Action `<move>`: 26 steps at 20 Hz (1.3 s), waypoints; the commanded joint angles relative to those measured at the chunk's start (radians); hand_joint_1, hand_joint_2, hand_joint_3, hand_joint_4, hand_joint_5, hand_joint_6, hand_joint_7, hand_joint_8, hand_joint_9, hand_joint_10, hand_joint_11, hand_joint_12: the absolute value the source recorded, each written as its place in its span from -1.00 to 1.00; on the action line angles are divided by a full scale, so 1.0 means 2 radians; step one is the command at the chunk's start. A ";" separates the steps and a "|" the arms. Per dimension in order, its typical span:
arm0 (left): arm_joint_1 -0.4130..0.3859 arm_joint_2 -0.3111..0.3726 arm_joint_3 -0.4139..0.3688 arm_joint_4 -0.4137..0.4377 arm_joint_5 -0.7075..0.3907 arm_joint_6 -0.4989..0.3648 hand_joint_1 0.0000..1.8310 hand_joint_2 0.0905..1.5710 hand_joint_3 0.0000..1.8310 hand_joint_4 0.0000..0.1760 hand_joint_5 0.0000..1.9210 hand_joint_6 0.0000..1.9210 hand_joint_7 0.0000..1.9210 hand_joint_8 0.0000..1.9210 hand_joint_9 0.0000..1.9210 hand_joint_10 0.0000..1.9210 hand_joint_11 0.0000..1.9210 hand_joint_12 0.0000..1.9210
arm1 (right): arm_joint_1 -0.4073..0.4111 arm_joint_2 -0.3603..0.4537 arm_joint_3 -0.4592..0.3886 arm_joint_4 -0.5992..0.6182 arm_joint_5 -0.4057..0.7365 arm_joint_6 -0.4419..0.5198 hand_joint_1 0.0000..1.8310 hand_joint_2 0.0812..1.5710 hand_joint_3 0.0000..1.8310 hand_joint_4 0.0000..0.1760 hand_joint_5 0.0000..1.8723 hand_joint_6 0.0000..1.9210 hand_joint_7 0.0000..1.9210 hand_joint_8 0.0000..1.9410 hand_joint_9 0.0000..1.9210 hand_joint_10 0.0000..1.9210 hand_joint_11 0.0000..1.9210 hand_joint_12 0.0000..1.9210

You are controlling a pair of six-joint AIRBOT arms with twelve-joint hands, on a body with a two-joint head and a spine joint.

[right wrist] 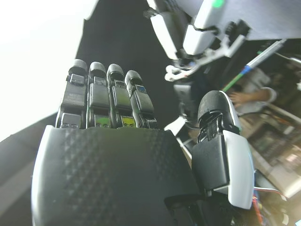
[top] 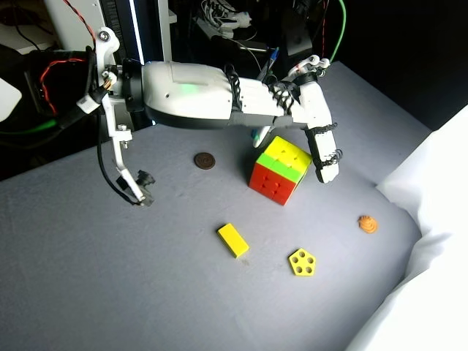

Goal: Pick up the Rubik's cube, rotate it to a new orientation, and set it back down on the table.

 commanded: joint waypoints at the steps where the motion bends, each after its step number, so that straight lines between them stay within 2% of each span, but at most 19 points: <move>1: -0.010 0.004 -0.003 0.039 -0.025 0.009 -0.50 -0.02 -1.00 -0.62 -1.00 -1.00 -1.00 -1.00 -1.00 -1.00 -1.00 -1.00 | 0.012 0.000 0.005 0.017 0.065 0.016 -1.00 0.51 -1.00 -1.00 -1.00 -1.00 -1.00 -1.00 -1.00 -1.00 -1.00 -1.00; 3: -0.022 0.005 -0.004 0.059 -0.025 0.021 -0.53 -0.02 -1.00 -0.60 -1.00 -1.00 -1.00 -1.00 -1.00 -1.00 -1.00 -1.00 | 0.032 -0.007 0.019 -0.019 0.059 0.067 -1.00 0.51 -1.00 -1.00 -1.00 -1.00 -1.00 -1.00 -1.00 -1.00 -1.00 -1.00; 5: -0.034 0.005 -0.003 0.087 -0.025 0.029 -0.52 -0.02 -1.00 -0.62 -1.00 -1.00 -1.00 -1.00 -1.00 -1.00 -1.00 -1.00 | 0.049 -0.007 0.021 -0.028 0.040 0.081 -1.00 0.51 -1.00 -1.00 -1.00 -1.00 -1.00 -1.00 -1.00 -1.00 -1.00 -1.00; 8: -0.051 0.006 0.007 0.162 -0.001 0.016 -0.63 0.12 -0.97 -1.00 -1.00 -1.00 -1.00 -1.00 -1.00 -1.00 -1.00 -1.00 | 0.050 -0.007 0.022 -0.028 0.031 0.087 -1.00 0.52 -1.00 -1.00 -1.00 -1.00 -1.00 -1.00 -1.00 -1.00 -1.00 -1.00; 9: -0.058 0.009 0.009 0.173 0.023 0.015 -0.63 0.12 -0.97 -1.00 -1.00 -1.00 -1.00 -1.00 -1.00 -1.00 -1.00 -1.00 | 0.049 -0.008 0.022 -0.028 0.023 0.097 -1.00 0.52 -1.00 -1.00 -1.00 -1.00 -1.00 -1.00 -1.00 -1.00 -1.00 -1.00; 10: -0.064 0.013 0.012 0.188 0.048 0.011 -0.84 0.38 -1.00 -1.00 -0.91 -1.00 -0.84 -1.00 -0.86 -1.00 -0.99 -0.64 | 0.048 -0.008 0.022 -0.028 0.016 0.107 -1.00 0.55 -0.99 -1.00 -0.98 -0.99 -0.91 -0.96 -0.91 -0.96 -1.00 -1.00; 11: -0.071 0.017 0.013 0.205 0.069 0.008 -0.84 0.38 -1.00 -1.00 -0.91 -1.00 -0.84 -1.00 -0.86 -1.00 -0.99 -0.64 | 0.047 -0.008 0.022 -0.029 0.014 0.109 -1.00 0.55 -0.99 -1.00 -0.98 -0.99 -0.91 -0.96 -0.91 -0.96 -1.00 -1.00; 12: -0.074 0.023 0.012 0.228 0.081 -0.003 -0.84 0.44 -1.00 -1.00 -0.68 -0.94 -0.58 -0.95 -0.60 -0.92 -1.00 0.10 | 0.048 -0.008 0.022 -0.029 0.014 0.109 -1.00 0.56 -1.00 -1.00 -0.72 -0.91 -0.59 -0.92 -0.81 -0.28 -1.00 0.23; 13: -0.076 0.029 0.010 0.247 0.090 -0.013 -0.85 0.46 -1.00 -1.00 -0.59 -0.94 -0.48 -0.95 -0.51 -0.85 -1.00 0.29 | 0.048 -0.008 0.022 -0.029 0.014 0.109 -1.00 0.56 -1.00 -1.00 -0.64 -0.83 -0.50 -0.85 -0.85 0.11 -1.00 0.61; 14: -0.078 0.037 0.006 0.260 0.097 -0.017 -0.85 0.49 -1.00 -1.00 -0.48 -0.96 -0.37 -0.94 -0.47 -0.62 -1.00 0.46 | 0.048 -0.008 0.022 -0.029 0.014 0.109 -1.00 0.57 -1.00 -1.00 -0.67 -0.56 -0.51 -0.55 -0.83 0.33 -1.00 0.82; 15: -0.078 0.047 0.000 0.271 0.100 -0.019 -0.83 0.52 -0.99 -1.00 -0.34 -0.89 -0.33 -0.55 -0.47 -0.11 -0.87 0.60 | 0.048 -0.008 0.022 -0.029 0.014 0.109 -1.00 0.58 -1.00 -1.00 -0.71 -0.18 -0.54 -0.12 -0.75 0.50 -1.00 0.96; 16: -0.078 0.054 -0.004 0.276 0.102 -0.019 -0.83 0.52 -0.99 -1.00 -0.34 -0.89 -0.33 -0.55 -0.47 -0.11 -0.87 0.60 | 0.048 -0.008 0.022 -0.029 0.014 0.109 -1.00 0.58 -1.00 -1.00 -0.71 -0.18 -0.54 -0.12 -0.75 0.50 -1.00 0.96; 17: -0.078 0.063 -0.009 0.284 0.103 -0.019 -0.84 0.59 -0.99 -1.00 -0.33 -0.36 -0.40 0.29 -0.47 0.49 -0.72 0.80 | 0.048 -0.008 0.022 -0.029 0.014 0.109 -0.94 0.58 -1.00 -1.00 -0.60 0.23 -0.47 0.36 -0.63 0.81 -0.86 1.00; 19: -0.079 0.075 -0.013 0.301 0.116 -0.026 -0.89 0.62 -0.99 -1.00 -0.38 0.24 -0.42 0.68 -0.47 0.80 -0.68 0.97 | 0.048 -0.008 0.022 -0.029 0.014 0.109 -0.92 0.60 -1.00 -1.00 -0.48 0.38 -0.43 0.70 -0.56 0.99 -0.75 1.00; 20: -0.080 0.081 -0.014 0.315 0.130 -0.036 -0.91 0.64 -0.99 -1.00 -0.30 0.38 -0.33 0.77 -0.41 0.89 -0.61 0.99 | 0.048 -0.008 0.021 -0.029 0.014 0.109 -0.89 0.60 -1.00 -1.00 -0.42 0.50 -0.34 0.75 -0.45 1.00 -0.53 1.00; 21: -0.081 0.084 -0.014 0.319 0.139 -0.039 -0.91 0.65 -1.00 -1.00 -0.24 0.43 -0.27 0.78 -0.36 0.92 -0.55 1.00 | 0.048 -0.008 0.021 -0.029 0.014 0.109 -0.88 0.60 -1.00 -1.00 -0.36 0.57 -0.27 0.78 -0.40 1.00 -0.45 1.00; 23: -0.085 0.088 -0.014 0.339 0.150 -0.047 -0.94 0.66 -1.00 -1.00 -0.22 0.57 -0.21 0.82 -0.30 0.98 -0.46 1.00 | 0.047 -0.007 0.020 -0.029 0.014 0.109 -0.87 0.60 -1.00 -1.00 -0.27 0.66 -0.18 0.89 -0.31 1.00 -0.37 1.00; 25: -0.087 0.089 -0.014 0.351 0.151 -0.052 -0.94 0.66 -1.00 -1.00 -0.22 0.57 -0.21 0.82 -0.30 0.98 -0.46 1.00 | 0.046 -0.007 0.019 -0.029 0.014 0.109 -0.87 0.60 -1.00 -1.00 -0.27 0.66 -0.18 0.89 -0.31 1.00 -0.37 1.00; 26: -0.088 0.090 -0.014 0.365 0.153 -0.058 -0.96 0.67 -0.99 -1.00 -0.24 0.71 -0.18 0.87 -0.22 1.00 -0.37 1.00 | 0.046 -0.007 0.019 -0.029 0.014 0.109 -0.87 0.60 -1.00 -1.00 -0.23 0.71 -0.13 0.90 -0.24 1.00 -0.35 1.00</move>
